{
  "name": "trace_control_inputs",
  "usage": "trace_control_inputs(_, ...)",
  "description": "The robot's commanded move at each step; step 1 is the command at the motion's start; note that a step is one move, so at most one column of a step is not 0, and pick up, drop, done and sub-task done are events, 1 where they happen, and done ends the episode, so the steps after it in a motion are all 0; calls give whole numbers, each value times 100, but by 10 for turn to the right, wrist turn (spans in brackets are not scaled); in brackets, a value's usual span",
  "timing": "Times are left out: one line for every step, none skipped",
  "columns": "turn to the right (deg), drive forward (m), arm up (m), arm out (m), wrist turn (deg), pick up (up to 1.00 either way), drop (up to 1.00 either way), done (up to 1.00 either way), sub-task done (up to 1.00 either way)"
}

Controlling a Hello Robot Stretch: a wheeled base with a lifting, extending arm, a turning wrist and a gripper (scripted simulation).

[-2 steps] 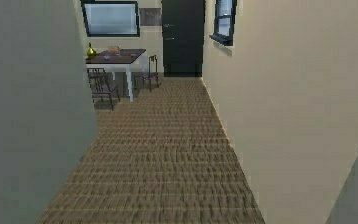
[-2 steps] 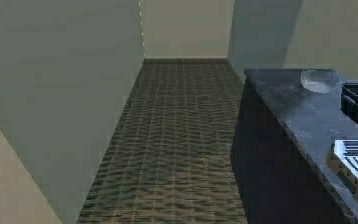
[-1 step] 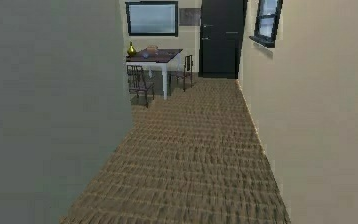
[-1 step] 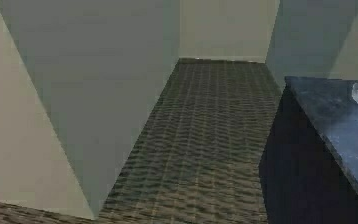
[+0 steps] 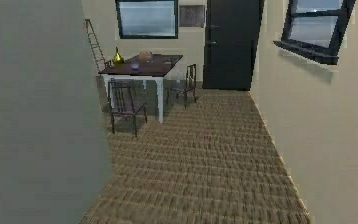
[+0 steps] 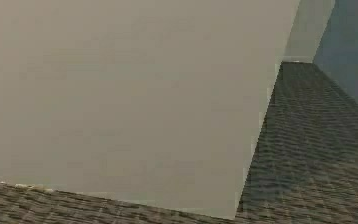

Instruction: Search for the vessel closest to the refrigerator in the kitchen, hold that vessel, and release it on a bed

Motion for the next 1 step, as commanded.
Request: trace_control_inputs(0,100,0,0,0,0,0,0,0)
